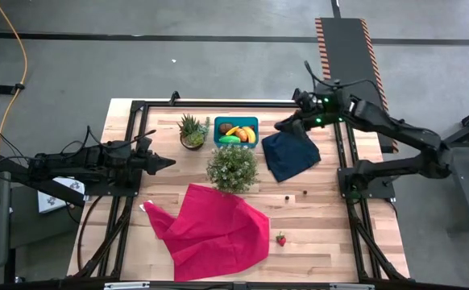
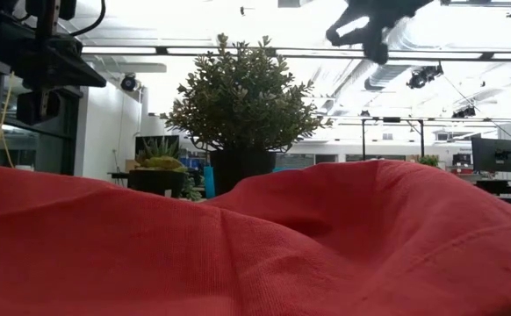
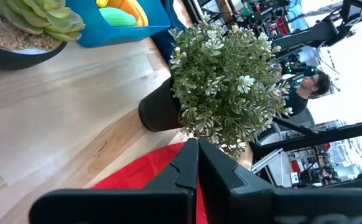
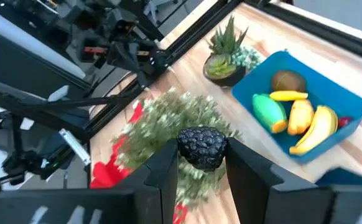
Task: Pick and placing Produce into tupperware
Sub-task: Put the blackberry into the blue bin
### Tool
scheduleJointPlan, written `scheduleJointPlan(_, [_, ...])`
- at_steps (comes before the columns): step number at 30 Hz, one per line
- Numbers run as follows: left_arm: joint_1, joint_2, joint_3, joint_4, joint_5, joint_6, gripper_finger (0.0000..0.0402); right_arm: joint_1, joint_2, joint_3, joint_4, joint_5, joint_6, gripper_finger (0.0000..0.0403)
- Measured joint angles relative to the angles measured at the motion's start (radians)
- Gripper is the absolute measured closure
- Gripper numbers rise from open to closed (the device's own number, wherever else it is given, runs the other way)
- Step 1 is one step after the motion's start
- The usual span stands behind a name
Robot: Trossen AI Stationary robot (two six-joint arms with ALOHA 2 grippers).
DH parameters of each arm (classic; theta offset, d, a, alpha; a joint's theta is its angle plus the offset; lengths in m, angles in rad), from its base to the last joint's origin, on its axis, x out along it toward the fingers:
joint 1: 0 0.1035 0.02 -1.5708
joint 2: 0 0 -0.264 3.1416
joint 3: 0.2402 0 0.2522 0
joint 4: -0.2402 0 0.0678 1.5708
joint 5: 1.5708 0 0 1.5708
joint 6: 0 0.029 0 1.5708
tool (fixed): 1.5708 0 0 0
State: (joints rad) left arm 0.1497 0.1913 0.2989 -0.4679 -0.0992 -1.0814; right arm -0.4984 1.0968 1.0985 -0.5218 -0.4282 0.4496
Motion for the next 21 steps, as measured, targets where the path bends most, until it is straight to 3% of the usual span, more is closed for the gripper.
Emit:
scheduleJointPlan(12, [0.000,0.000,0.000,-0.004,0.000,0.014,0.0401,-0.046,0.181,0.010,0.132,-0.028,-0.003,0.0299])
scheduleJointPlan(17, [0.000,0.000,0.000,-0.005,0.000,0.064,0.0401,-0.052,0.301,0.148,0.081,-0.028,-0.047,0.0299])
scheduleJointPlan(21, [0.000,0.000,0.000,-0.006,0.000,0.089,0.0401,-0.052,0.425,0.304,-0.062,-0.006,-0.129,0.0299])
